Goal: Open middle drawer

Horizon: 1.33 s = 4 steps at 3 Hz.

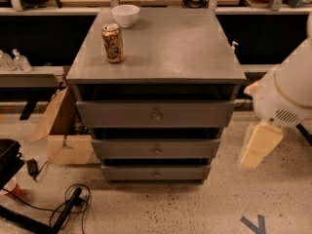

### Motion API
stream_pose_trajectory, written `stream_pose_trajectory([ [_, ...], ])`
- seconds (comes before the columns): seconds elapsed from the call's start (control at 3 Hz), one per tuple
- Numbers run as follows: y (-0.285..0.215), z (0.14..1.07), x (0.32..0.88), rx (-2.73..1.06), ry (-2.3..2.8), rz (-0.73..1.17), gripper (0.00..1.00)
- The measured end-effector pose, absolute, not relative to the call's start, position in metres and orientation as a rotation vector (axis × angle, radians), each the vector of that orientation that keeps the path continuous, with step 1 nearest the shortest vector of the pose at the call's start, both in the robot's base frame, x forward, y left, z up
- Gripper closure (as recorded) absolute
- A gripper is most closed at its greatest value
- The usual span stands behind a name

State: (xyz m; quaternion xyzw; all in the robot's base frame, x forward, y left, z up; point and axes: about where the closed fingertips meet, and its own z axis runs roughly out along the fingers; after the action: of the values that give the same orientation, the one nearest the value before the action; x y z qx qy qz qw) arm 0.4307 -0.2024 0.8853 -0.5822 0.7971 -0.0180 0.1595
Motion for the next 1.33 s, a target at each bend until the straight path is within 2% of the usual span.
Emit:
stream_pose_trajectory([
  [1.0,-0.183,0.67,0.437,-1.849,2.257,-0.017,0.0],
  [1.33,-0.183,0.67,0.437,-1.849,2.257,-0.017,0.0],
])
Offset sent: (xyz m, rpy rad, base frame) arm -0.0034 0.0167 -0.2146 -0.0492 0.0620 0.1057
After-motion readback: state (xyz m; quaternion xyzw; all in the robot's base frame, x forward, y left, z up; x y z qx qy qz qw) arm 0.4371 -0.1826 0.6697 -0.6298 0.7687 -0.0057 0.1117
